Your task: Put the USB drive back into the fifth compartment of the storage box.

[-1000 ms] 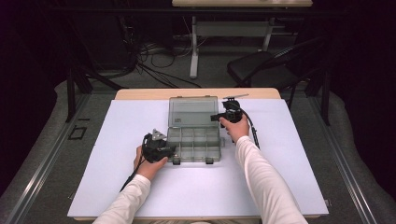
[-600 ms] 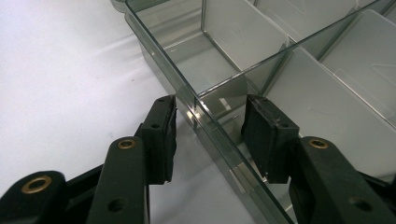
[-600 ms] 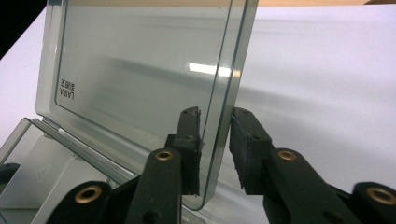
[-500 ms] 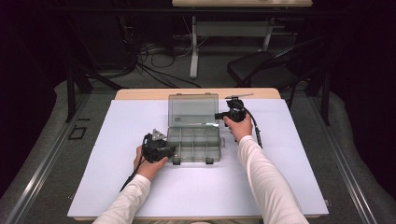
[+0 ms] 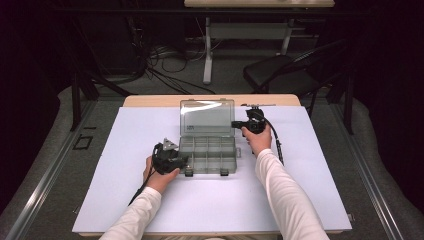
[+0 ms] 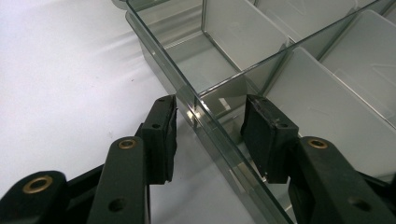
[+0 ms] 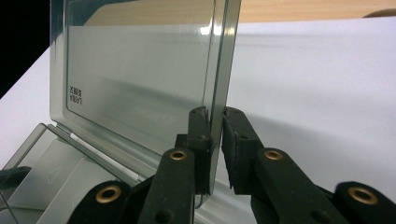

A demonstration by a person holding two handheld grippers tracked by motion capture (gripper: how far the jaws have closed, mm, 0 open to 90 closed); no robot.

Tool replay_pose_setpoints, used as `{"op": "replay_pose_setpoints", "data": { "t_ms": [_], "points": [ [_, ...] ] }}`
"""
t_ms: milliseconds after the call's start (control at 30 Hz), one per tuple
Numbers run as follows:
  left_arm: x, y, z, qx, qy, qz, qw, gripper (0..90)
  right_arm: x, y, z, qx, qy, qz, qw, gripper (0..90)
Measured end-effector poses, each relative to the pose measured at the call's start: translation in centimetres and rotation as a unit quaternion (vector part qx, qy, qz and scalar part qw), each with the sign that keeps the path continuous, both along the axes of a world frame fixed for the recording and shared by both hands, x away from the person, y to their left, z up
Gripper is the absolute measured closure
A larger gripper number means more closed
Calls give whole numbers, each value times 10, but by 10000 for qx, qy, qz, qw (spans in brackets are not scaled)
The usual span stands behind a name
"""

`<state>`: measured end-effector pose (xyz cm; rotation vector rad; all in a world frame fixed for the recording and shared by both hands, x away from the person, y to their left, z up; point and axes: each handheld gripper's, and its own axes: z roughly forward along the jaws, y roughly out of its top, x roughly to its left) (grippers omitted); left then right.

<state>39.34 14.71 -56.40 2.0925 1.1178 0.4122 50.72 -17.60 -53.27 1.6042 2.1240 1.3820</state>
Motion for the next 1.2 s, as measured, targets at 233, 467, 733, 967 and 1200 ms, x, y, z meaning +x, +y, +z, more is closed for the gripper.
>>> {"op": "replay_pose_setpoints", "data": {
  "t_ms": [233, 467, 733, 967, 1200],
  "points": [
    [0, 0, 0, -2, 2, 30, 10000, 548, -6, -1, -3, 60, -298, -4, 9995, 829],
    [1, 0, 1, 14, 22, -2, 10000, 546, -10, -1, -5, 136, -486, -55, 9987, 834],
    [2, 5, 8, -190, -9, -31, 9998, 514, -14, 0, -6, 81, -671, -90, 9977, 836],
    [4, 21, 25, -641, -98, 107, 9978, 429, -16, 1, -6, 92, -729, -120, 9972, 838],
    [11, 31, 38, -858, -344, 185, 9955, 393, -18, 1, -7, 104, -787, -188, 9967, 839]
  ]
}}
